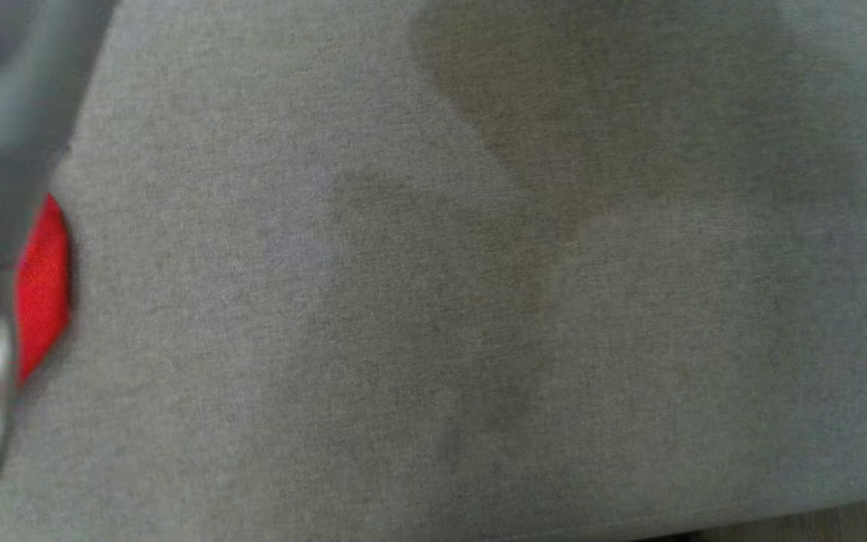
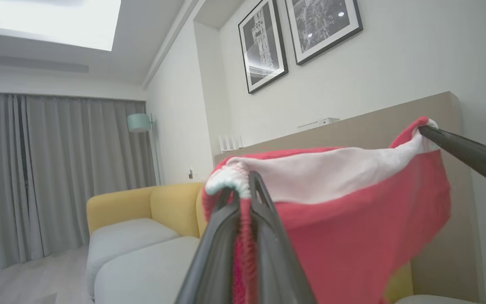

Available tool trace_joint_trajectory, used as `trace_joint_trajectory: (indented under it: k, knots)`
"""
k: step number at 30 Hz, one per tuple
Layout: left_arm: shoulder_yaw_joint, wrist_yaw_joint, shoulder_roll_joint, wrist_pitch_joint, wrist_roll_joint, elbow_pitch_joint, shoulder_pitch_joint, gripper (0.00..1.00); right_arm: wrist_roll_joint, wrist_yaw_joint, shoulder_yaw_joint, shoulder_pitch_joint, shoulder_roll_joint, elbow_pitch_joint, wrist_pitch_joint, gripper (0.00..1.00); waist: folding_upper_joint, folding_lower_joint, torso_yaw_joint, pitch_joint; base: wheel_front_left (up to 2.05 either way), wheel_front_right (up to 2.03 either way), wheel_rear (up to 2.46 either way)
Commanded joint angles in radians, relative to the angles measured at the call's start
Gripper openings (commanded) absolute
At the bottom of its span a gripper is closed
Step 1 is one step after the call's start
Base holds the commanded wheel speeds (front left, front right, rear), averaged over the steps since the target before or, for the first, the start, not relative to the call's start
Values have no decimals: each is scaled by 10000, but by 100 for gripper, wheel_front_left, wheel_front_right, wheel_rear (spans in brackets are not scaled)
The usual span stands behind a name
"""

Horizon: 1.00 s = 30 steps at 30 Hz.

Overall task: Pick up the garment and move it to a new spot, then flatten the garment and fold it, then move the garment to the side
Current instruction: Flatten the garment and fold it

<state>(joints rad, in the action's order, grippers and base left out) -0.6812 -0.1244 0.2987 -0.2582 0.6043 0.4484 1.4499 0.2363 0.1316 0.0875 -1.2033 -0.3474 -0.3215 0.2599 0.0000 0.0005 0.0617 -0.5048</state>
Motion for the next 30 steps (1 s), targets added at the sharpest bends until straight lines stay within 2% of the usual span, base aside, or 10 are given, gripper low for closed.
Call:
trace_joint_trajectory:
  k: [1,8,14,18,22,27,30]
  knots:
    - [407,-17,300,-34,-72,-230,-165,0,35,-9,5,279,-10,293,19,0,0,-5,-70,-66,0,0,0]
    - [249,-59,102,-35,-257,-477,-3205,0,547,-9,229,3357,91,551,19,0,0,-5,-128,229,0,0,0]
    - [-101,-61,258,-35,-441,-1337,-6682,0,1481,-9,373,6981,108,1134,-65,0,0,-5,-182,1320,0,0,0]
    - [-356,-62,361,-35,-473,-1666,-9015,0,2079,-9,500,9422,-254,2363,-592,0,0,-5,-206,2223,0,0,0]
    - [-801,-62,558,-35,-653,-1961,-10769,0,2352,-9,109,11636,-452,3804,-1376,0,0,-5,-291,2979,0,0,0]
    - [-1164,-62,896,-35,-724,-2439,-12107,0,2528,-9,-765,14229,-351,5770,-2292,0,0,-5,-580,3513,0,0,0]
    - [-1382,-62,1349,-35,-672,-2824,-12738,0,2525,-9,-1339,15201,-106,6831,-2744,0,0,-5,-679,3605,0,0,0]
